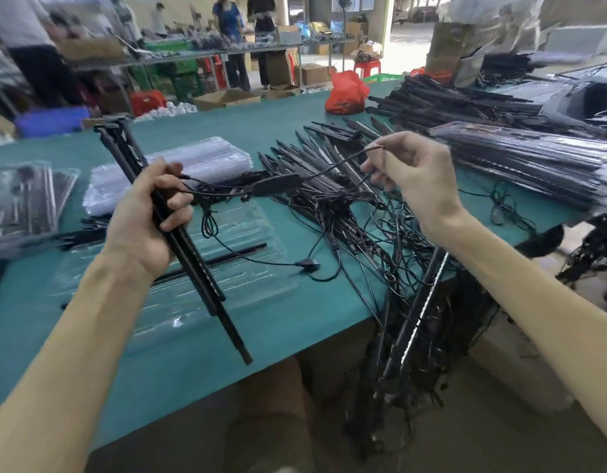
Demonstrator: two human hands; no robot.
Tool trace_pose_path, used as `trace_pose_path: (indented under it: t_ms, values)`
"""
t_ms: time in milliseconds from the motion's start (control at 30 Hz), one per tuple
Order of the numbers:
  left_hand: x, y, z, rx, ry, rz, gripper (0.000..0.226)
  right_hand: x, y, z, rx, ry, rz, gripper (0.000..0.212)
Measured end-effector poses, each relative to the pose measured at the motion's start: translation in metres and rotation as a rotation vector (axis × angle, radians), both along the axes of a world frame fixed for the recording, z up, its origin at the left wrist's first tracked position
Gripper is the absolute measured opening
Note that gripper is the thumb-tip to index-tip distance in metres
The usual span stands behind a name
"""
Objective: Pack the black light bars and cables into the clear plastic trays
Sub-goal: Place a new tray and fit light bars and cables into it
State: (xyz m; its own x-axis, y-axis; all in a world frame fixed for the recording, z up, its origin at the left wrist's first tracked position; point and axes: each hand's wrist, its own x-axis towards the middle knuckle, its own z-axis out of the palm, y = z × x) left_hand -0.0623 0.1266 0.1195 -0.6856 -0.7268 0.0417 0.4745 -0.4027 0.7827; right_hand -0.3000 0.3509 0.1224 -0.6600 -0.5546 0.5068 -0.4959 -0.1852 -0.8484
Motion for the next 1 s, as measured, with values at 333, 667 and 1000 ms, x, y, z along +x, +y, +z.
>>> trace_pose_path:
  t_ms: [333,667,1000]
  values:
    - [0.049,-0.009,0.004,-0.282,-0.14,-0.023,0.029,0.041,-0.037,-0.058,0.561,0.248,0.363,0.027]
    - [0.051,-0.007,0.01,-0.387,-0.27,-0.104,0.027,0.093,-0.077,-0.076,0.733,0.337,0.287,0.048]
    - [0.064,-0.011,0.007,-0.395,-0.375,-0.183,0.032,0.13,-0.142,-0.095,0.676,0.327,0.187,0.039]
